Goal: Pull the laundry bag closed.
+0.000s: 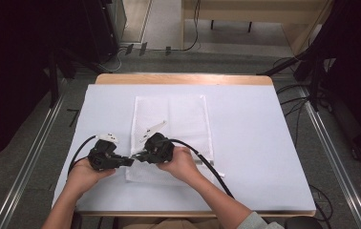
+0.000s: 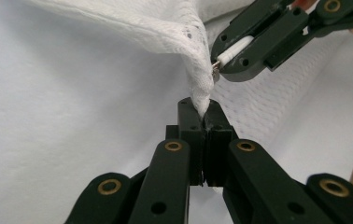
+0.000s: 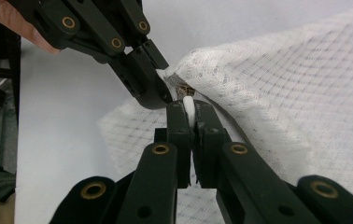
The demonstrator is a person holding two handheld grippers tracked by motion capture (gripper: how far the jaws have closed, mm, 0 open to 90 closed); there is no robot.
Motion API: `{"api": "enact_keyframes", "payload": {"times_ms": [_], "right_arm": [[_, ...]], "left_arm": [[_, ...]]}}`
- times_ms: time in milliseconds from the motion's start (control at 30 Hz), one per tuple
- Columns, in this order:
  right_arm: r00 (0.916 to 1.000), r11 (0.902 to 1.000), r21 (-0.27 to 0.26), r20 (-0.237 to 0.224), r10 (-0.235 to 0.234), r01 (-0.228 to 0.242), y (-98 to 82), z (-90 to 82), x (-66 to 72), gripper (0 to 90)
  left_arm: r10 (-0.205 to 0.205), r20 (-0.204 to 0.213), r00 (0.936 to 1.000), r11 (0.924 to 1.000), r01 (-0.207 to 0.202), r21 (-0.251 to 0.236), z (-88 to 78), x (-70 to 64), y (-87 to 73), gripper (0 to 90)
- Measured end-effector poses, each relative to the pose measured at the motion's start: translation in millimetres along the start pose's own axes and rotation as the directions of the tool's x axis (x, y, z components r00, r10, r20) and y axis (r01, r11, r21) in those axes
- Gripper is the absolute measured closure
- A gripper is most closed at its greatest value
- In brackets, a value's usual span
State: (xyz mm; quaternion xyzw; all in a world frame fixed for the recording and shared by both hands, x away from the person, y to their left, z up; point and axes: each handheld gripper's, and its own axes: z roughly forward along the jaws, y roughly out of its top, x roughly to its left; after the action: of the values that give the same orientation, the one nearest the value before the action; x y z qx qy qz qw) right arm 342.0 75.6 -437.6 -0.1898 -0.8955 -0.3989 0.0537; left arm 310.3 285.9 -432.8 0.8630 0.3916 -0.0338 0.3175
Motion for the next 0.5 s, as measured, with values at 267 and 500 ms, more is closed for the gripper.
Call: {"api": "enact_keyframes", "payload": {"times_ms": [267,500], "right_arm": [[0.9995,0.9998,-0.015,-0.029,-0.015,0.015,1.3,-1.0,0.7,88.5],[0.9996,0.9995,-0.029,-0.025,-0.013,0.012,2.9,-0.1,0.4,88.4]], "left_arm": [[0.017,-0.036,0.9992,0.9999,-0.016,0.001,5.5,0.4,1.3,82.3],[0.024,-0.024,0.9994,0.9996,-0.024,-0.015,4.7,-0.7,2.9,87.4]]}}
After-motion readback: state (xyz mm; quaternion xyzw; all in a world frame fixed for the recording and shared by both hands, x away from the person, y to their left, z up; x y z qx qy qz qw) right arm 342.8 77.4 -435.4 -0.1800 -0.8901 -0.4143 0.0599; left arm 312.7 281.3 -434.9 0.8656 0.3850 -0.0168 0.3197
